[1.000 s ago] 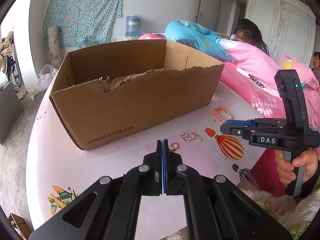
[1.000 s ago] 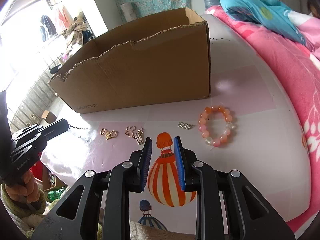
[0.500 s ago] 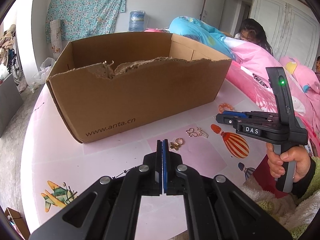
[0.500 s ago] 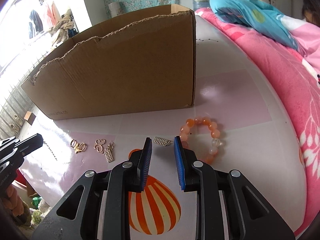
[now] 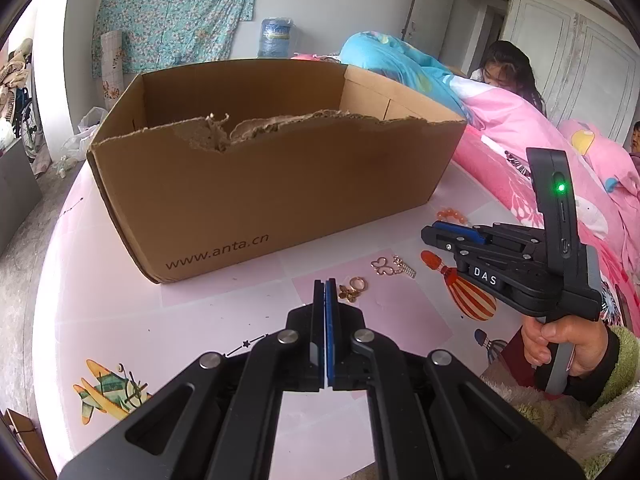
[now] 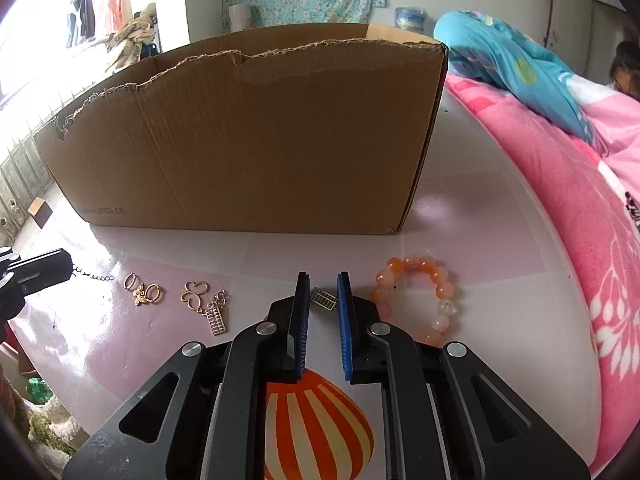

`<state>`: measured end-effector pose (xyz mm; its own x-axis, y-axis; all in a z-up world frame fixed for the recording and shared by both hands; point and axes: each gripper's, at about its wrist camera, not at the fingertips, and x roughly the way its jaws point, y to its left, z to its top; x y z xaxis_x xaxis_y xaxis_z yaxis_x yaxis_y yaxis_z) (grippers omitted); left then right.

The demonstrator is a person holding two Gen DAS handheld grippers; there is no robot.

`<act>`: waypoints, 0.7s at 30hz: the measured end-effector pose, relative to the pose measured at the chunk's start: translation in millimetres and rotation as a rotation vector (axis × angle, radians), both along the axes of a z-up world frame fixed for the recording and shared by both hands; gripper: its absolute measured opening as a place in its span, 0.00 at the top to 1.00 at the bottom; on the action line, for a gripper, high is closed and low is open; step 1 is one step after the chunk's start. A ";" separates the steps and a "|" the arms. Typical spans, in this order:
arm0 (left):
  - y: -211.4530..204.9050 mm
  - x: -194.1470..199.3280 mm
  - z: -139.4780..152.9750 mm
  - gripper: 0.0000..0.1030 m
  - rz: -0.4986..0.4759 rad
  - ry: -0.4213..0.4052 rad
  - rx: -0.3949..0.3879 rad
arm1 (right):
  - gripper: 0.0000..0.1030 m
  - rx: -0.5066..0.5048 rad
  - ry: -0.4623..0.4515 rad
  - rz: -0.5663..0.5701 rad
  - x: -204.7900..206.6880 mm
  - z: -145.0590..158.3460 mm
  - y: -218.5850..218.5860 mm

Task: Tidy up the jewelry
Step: 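Carry the gold charm over the box and open the left tool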

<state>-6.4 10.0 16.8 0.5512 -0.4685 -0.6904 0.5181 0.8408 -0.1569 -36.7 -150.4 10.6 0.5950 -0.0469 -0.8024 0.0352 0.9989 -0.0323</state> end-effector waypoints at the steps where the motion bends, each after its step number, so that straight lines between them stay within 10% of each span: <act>1: -0.6 0.1 0.4 1.00 0.000 -0.005 0.003 | 0.90 0.005 -0.003 -0.001 -0.4 0.3 -0.8; 11: 0.2 -6.6 7.2 1.00 -0.005 -0.029 -0.012 | 0.90 0.078 -0.021 -0.014 2.6 12.2 -27.0; 21: 6.3 2.6 88.4 1.00 -0.095 -0.148 -0.186 | 0.90 0.170 -0.236 0.106 11.2 106.1 -19.4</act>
